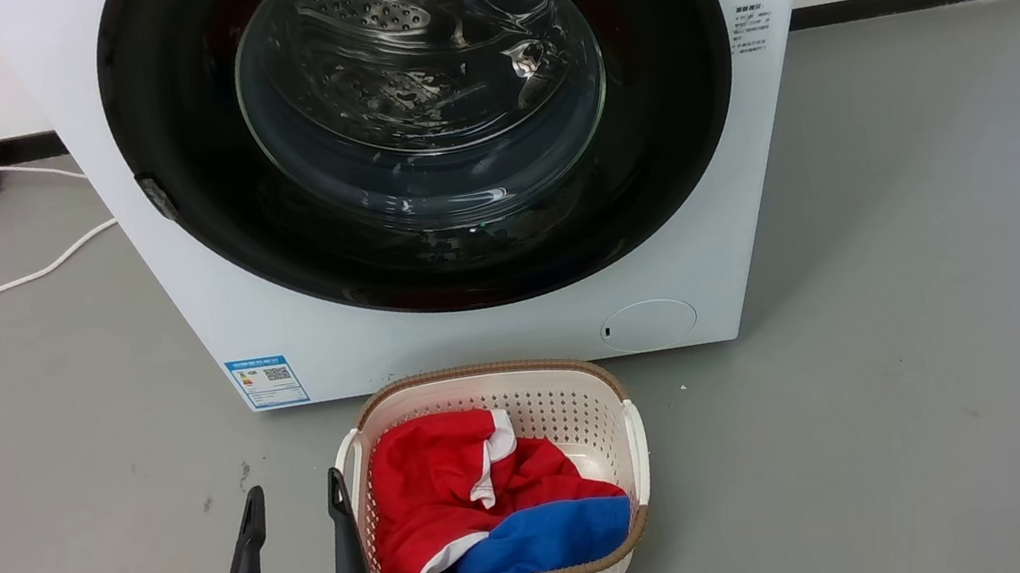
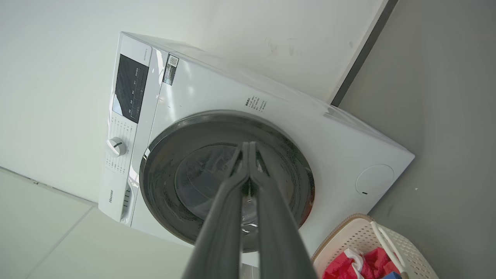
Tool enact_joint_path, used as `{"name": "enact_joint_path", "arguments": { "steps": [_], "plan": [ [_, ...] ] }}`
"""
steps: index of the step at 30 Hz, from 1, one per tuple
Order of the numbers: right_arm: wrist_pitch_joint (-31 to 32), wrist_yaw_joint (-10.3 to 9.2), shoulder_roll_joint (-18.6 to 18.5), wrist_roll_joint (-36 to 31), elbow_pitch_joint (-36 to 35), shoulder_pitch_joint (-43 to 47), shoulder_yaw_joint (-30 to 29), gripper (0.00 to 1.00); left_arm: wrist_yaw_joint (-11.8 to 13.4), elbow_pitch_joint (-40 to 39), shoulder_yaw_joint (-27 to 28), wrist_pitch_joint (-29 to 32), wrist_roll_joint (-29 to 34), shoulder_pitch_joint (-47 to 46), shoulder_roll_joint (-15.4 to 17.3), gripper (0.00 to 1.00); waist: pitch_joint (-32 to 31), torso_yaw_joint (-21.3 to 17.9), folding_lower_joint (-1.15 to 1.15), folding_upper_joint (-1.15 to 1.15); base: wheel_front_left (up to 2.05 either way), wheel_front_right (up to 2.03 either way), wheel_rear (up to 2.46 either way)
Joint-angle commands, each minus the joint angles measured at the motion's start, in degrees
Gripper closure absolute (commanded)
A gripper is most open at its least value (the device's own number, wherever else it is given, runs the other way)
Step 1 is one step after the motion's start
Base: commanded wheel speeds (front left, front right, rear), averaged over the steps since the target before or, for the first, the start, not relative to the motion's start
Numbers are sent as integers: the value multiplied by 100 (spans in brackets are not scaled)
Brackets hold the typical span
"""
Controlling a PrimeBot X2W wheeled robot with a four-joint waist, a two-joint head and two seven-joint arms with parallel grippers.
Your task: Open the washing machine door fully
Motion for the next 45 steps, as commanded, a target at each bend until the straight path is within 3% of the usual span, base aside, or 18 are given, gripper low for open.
{"name": "enact_joint_path", "arguments": {
  "steps": [1, 10, 19, 33, 45],
  "plan": [
    [-12, 1, -17, 310, -28, 58, 59, 100, 22, -1, 1, -16, -8, 34, -1, 0, 0, 0, 0, 0, 0, 0, 0],
    [132, 1, -40, 1991, -247, 161, 605, 100, 32, 7, 12, -16, -37, 8, -2, 0, -5, 2, 0, 0, 0, 0, 0],
    [1203, 1, -155, 3152, -367, 332, 374, 100, 43, -11, 36, -16, 8, 18, -2, 0, -1, 24, 0, 0, 0, 0, 0],
    [1612, 1, -104, 3079, -201, 67, -163, 100, 116, -132, 83, -16, 217, -123, -2, 0, 246, 114, 0, 0, 0, 0, 0],
    [1942, 1, -809, 3158, 553, -1576, -1315, 100, 152, -328, 38, -16, 476, -546, -2, 0, 958, 272, 0, 0, 0, 0, 0]
  ]
}}
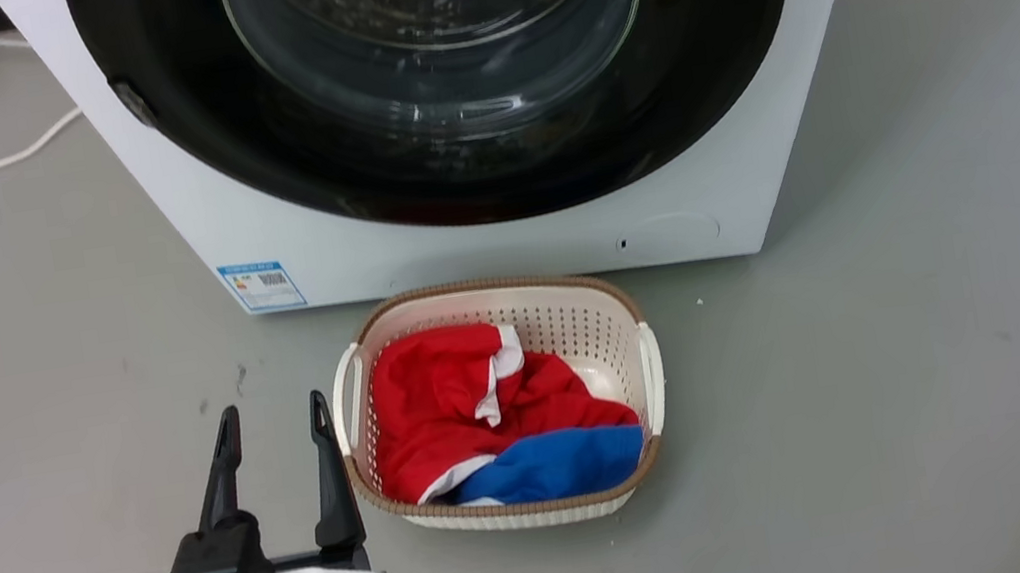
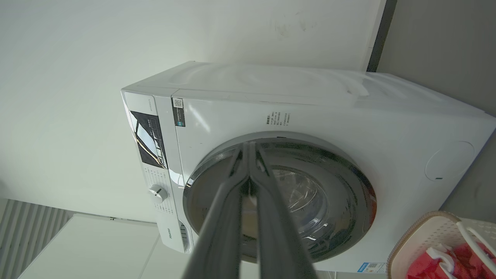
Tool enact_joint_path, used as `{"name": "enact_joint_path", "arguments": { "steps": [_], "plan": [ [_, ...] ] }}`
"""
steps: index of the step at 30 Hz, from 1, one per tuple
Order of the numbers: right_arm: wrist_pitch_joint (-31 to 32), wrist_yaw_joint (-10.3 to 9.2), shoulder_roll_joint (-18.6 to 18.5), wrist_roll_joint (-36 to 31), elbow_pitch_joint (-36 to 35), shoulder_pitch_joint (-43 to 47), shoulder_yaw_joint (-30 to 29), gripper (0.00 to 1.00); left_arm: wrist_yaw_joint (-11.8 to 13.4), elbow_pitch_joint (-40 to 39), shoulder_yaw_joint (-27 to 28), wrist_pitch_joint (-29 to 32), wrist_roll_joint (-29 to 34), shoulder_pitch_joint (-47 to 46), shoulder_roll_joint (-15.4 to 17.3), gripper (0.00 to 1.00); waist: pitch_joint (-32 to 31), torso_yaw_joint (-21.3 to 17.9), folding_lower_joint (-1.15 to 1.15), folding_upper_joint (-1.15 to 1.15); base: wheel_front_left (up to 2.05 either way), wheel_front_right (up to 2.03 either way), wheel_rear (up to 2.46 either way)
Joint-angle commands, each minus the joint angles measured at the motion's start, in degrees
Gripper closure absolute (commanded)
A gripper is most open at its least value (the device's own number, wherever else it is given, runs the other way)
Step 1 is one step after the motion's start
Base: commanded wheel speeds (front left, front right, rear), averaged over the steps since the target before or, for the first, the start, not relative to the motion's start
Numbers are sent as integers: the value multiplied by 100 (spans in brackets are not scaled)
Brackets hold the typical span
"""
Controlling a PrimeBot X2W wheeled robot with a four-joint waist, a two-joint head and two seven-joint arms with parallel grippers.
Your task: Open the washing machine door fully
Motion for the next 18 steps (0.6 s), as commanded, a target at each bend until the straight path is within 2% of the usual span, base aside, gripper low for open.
{"name": "enact_joint_path", "arguments": {
  "steps": [1, 10, 18],
  "plan": [
    [43, 2, -123, -22, 70, -216, -58, 100, 6, -33, 1, -15, 30, -126, -2, 0, 205, 79, 0, 0, 0, 0, 0],
    [463, 3, -870, -5, 675, -1917, -357, 100, 19, -243, -69, -15, 143, -587, -3, 0, 1006, 328, 0, 0, 0, 0, 0],
    [1067, 3, -1460, -193, 1369, -3350, 105, 100, 18, -332, -181, -15, 87, -904, -3, 0, 1548, 523, 0, 0, 0, 0, 0]
  ]
}}
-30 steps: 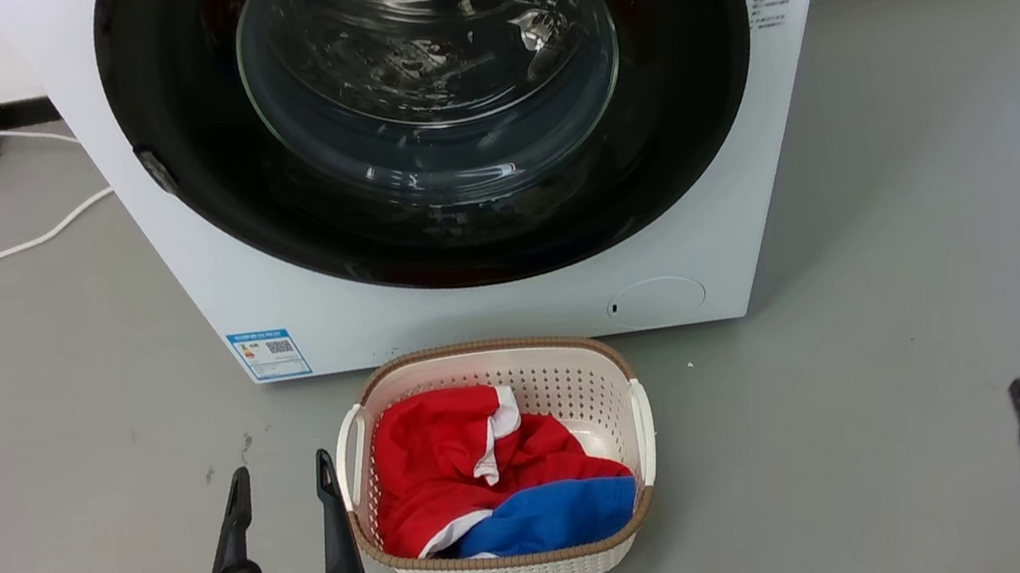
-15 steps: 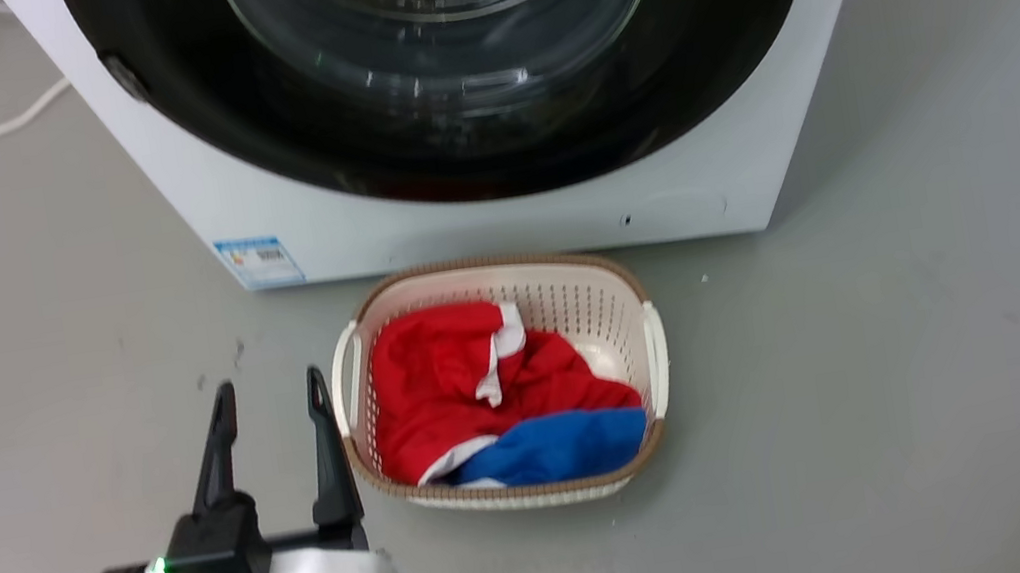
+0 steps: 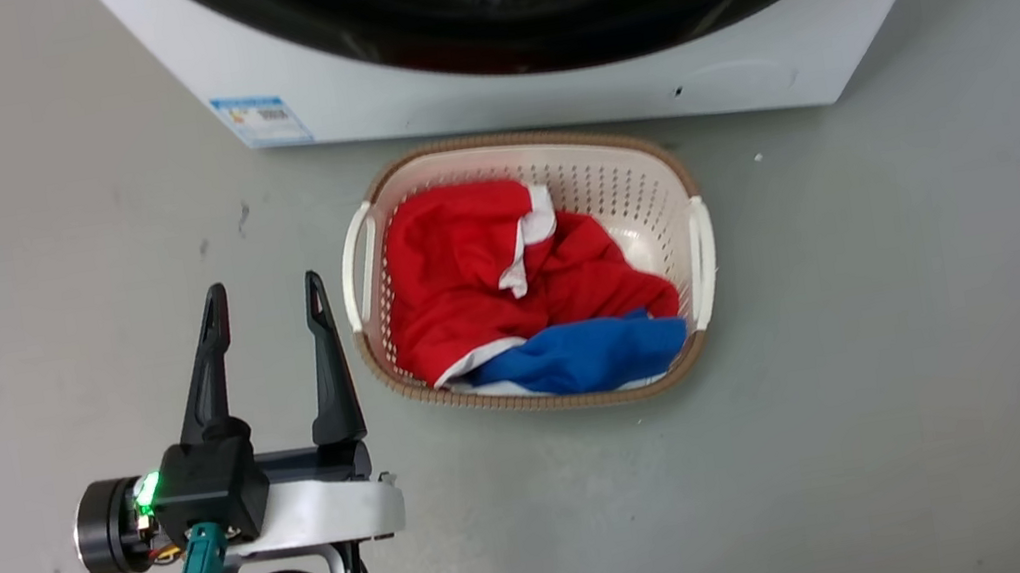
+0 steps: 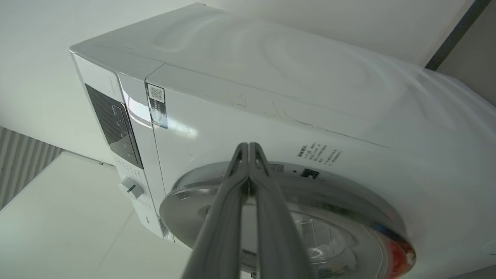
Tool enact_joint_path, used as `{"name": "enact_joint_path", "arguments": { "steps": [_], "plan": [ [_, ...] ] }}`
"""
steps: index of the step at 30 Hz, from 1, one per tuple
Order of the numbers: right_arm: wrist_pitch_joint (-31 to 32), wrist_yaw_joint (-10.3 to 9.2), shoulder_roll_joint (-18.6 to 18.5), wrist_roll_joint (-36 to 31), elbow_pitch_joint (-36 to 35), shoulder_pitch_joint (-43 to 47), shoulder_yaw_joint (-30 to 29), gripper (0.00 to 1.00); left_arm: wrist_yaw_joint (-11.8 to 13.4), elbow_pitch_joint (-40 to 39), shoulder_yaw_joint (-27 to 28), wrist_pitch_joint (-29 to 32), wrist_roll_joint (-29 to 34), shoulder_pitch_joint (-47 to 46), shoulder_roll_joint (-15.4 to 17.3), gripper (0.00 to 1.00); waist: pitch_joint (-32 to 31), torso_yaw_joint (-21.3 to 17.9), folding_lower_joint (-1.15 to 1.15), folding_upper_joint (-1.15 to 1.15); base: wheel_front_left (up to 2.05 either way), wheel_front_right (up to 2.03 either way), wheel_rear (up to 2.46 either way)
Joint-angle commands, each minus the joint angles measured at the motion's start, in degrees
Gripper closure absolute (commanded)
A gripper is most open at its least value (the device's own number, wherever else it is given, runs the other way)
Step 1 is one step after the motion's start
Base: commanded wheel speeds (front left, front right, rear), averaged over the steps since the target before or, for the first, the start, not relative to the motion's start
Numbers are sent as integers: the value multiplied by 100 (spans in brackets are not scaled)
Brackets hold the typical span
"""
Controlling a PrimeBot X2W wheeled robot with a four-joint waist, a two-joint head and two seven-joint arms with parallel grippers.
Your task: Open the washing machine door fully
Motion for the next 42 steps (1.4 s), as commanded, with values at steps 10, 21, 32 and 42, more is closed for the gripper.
{"name": "enact_joint_path", "arguments": {
  "steps": [10, 21, 32, 42],
  "plan": [
    [607, 3, -494, -610, 745, -1327, 878, 100, 93, -8, -188, -16, -253, -292, -2, 0, 618, 348, -1, 0, 0, 0, 0],
    [1095, 3, -641, -1473, 1545, -2600, 1666, 100, 199, -34, -359, -16, -462, -445, -2, 0, 979, 656, -1, 0, 0, 0, 0],
    [1437, 8, -435, -1702, 1763, -2758, 1819, 100, 285, -19, -417, -16, -551, -466, -3, 0, 1059, 729, -1, 0, 0, 0, 0],
    [1729, 8, -347, -1604, 1295, -2059, 1813, 100, 208, 8, -288, -16, -451, -457, -2, 0, 904, 523, -1, 0, 0, 0, 0]
  ]
}}
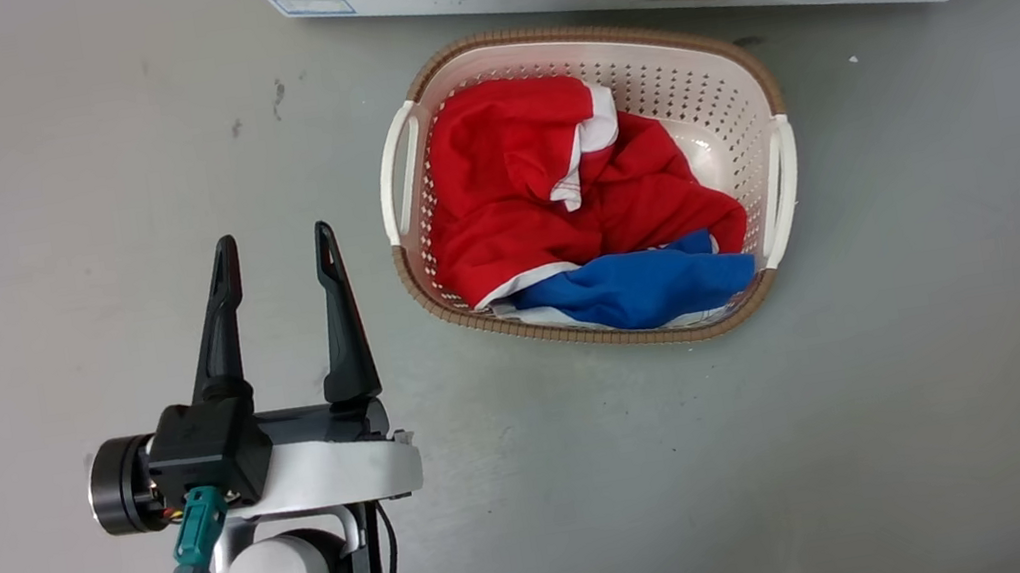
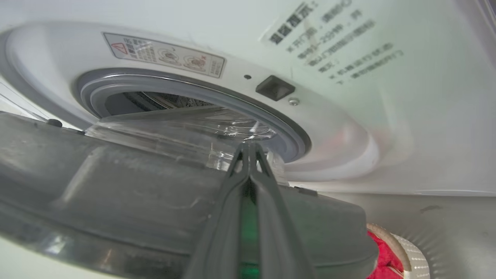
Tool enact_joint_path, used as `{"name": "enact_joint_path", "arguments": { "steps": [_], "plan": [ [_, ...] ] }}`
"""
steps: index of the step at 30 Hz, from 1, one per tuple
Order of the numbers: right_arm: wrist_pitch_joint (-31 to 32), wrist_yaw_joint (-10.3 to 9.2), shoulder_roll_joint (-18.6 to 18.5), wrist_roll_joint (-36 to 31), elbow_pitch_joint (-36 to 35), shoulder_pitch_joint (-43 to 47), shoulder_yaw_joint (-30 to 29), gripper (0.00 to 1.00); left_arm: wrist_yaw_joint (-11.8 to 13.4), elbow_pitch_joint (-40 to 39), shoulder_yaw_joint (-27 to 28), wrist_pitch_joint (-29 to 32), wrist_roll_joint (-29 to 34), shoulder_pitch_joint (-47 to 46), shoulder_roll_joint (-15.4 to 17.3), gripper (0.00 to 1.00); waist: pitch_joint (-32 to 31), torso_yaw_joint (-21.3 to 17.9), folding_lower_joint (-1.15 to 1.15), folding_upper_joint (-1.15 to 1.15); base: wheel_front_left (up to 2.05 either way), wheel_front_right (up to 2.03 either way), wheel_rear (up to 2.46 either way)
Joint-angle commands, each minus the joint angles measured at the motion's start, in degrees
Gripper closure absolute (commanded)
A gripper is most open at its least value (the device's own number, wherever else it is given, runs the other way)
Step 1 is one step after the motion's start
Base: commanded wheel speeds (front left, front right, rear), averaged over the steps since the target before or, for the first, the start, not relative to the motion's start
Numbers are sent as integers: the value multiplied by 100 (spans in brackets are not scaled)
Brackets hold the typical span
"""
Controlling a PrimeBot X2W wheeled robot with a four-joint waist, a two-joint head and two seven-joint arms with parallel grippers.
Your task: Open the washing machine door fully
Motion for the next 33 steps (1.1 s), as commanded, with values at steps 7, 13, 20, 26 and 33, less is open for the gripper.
{"name": "enact_joint_path", "arguments": {
  "steps": [7, 13, 20, 26, 33],
  "plan": [
    [168, 14, 120, 76, -486, 700, 82, 100, -47, 43, 84, -16, 87, 48, -1, 0, -171, -147, 0, 0, 0, 0, 0],
    [255, 15, 220, 206, -1073, 1292, 104, 100, -109, 80, 156, -16, 163, 119, -1, 0, -342, -219, 0, 0, 0, 0, 0],
    [228, 16, 427, 319, -1903, 2165, 203, 100, -104, 83, 219, -16, 211, 259, -1, 0, -577, -287, 0, 0, 0, 0, 0],
    [178, 16, 547, 408, -2584, 2929, 279, 100, -141, 105, 254, -16, 250, 367, -1, 0, -766, -324, 0, 0, 0, 0, 0],
    [131, 16, 764, 453, -3293, 3689, 564, 100, -165, 105, 310, -16, 285, 487, -2, 0, -964, -365, 0, 0, 0, 0, 0]
  ]
}}
